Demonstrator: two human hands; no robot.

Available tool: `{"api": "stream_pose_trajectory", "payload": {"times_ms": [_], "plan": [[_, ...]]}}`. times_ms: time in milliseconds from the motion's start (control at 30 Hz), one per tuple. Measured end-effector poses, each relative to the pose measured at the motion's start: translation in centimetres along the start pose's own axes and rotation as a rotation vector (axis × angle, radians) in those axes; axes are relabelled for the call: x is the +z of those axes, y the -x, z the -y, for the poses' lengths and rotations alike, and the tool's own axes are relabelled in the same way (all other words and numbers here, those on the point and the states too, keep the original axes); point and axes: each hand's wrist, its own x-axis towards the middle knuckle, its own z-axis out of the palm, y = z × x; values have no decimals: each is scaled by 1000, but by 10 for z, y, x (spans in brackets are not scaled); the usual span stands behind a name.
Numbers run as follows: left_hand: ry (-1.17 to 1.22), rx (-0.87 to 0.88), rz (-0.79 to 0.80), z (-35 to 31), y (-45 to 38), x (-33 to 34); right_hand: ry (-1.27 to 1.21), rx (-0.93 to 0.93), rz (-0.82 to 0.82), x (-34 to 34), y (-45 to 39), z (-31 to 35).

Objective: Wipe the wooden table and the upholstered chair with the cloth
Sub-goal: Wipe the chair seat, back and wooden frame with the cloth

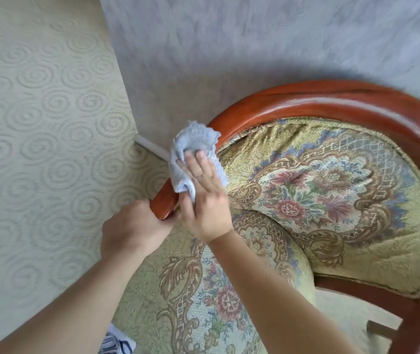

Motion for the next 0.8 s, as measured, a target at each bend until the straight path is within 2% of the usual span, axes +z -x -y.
{"api": "stream_pose_trajectory", "payload": {"times_ms": [67,133,200,233,300,333,367,400,467,533,600,800], "plan": [[-3,4,9,0,0,0,-86,17,2,-9,7,7],[5,14,13,0,0,0,-192,248,-100,-35,2,14],[5,20,4,2,-1,1,-250,511,-388,-69,-18,13],[5,19,1,3,-2,2,-218,544,-592,-88,-32,8],[5,14,-2,3,-2,4,-131,456,-909,-127,-62,-3],[8,10,-2,3,-2,5,-83,396,-980,-143,-74,-11],[10,7,0,3,-1,6,-9,365,-966,-152,-83,-23],[9,5,5,3,-1,6,83,378,-881,-155,-90,-34],[3,13,9,4,-1,6,290,440,-599,-140,-95,-55],[-4,23,-6,4,-1,6,423,290,-303,-101,-81,-58],[-11,25,-23,4,-2,7,422,81,-187,-65,-64,-48],[-14,-1,-5,3,-6,6,160,-126,44,-3,-4,-1]]}}
